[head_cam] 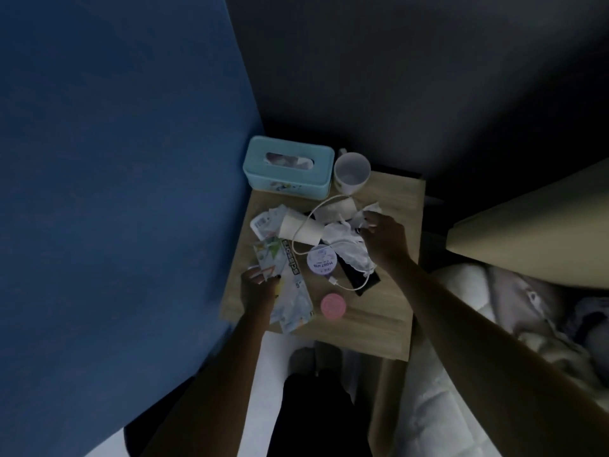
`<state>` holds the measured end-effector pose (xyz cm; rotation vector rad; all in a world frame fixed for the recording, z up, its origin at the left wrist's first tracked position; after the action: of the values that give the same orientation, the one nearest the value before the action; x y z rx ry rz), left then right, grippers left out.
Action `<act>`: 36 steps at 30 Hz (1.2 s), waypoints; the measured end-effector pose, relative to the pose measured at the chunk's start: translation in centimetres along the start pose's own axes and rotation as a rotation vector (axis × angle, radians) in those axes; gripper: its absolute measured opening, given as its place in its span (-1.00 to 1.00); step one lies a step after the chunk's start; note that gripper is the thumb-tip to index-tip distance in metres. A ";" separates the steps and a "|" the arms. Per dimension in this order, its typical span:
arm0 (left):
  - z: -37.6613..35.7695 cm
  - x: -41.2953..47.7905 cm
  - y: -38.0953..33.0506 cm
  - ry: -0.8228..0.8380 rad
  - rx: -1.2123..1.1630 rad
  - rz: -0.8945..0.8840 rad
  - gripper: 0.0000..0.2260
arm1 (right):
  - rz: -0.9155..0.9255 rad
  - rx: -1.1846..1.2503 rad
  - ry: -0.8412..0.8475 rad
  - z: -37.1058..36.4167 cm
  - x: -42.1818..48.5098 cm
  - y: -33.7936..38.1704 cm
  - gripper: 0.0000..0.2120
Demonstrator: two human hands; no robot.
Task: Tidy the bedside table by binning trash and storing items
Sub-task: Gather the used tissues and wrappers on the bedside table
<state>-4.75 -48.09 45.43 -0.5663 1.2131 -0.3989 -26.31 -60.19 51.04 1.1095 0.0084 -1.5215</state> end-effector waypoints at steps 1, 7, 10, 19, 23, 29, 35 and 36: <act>0.0 0.1 0.3 -0.033 0.032 -0.035 -0.83 | -0.010 -0.007 0.007 0.0 0.0 0.1 -0.58; 0.2 -0.8 -0.5 -0.062 0.106 -0.100 -0.66 | 0.007 -0.001 0.019 0.3 0.1 0.7 -0.45; 0.5 -1.0 -1.8 -0.055 0.149 -0.133 -0.69 | 0.044 -0.019 0.026 0.7 0.4 1.5 -0.50; 1.7 -0.8 -5.9 -0.032 0.311 -0.231 -0.86 | 0.097 -0.042 0.021 1.1 0.5 3.5 -0.66; 2.2 -1.9 -6.7 -0.031 0.313 -0.198 -0.81 | 0.065 -0.107 0.002 1.4 0.0 4.2 -0.76; 3.5 -4.0 -8.2 -0.008 0.248 -0.136 -0.79 | -0.006 -0.228 0.032 1.3 -1.1 5.2 -0.68; 4.3 -4.2 -8.5 -0.059 0.205 -0.183 -0.79 | 0.107 -0.163 -0.018 -0.2 0.0 6.5 -0.70; 4.4 -4.1 -8.2 -0.061 0.165 -0.185 -0.80 | 0.135 -0.168 -0.018 -0.5 0.4 6.8 -0.69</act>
<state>-1.76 -51.37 54.55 -0.5455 1.0617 -0.6285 -20.68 -62.30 54.35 0.9435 0.0473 -1.3838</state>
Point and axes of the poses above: each hand's wrist, its own x-axis towards the middle knuckle, its own z-axis out of the back of the hand, y = z × x, the point moved 1 cm from there along x, towards the middle knuckle, and after that the axes turned 15 degrees about y, right-handed, at the moved point
